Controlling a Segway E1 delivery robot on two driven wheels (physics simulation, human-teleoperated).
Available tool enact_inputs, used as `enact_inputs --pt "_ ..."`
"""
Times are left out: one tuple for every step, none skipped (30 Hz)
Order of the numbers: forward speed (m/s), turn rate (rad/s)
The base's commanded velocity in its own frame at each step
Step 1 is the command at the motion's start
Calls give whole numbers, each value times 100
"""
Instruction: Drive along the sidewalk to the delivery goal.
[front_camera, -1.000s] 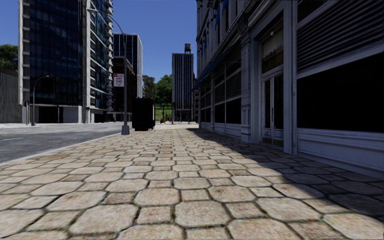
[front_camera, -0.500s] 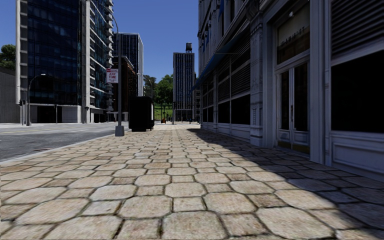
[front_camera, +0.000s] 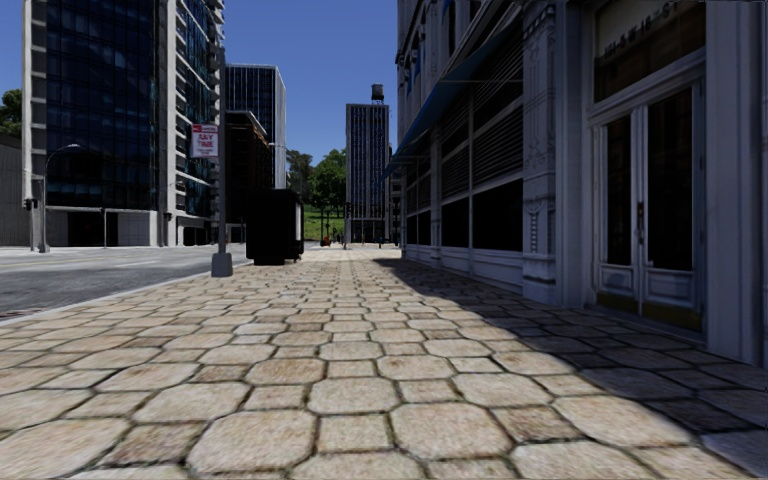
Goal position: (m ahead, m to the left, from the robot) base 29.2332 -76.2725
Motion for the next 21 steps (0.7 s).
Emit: enact_inputs --pt "200 0" --pt "200 0" --pt "200 0" --pt "200 0" --pt "200 0" --pt "200 0" --pt "200 0" --pt "200 0" --pt "200 0" --pt "200 0" --pt "200 0" --pt "200 0" --pt "200 0" --pt "200 0" --pt "200 0" --pt "200 0" --pt "200 0" --pt "200 0" --pt "200 0" --pt "200 0" --pt "200 0"
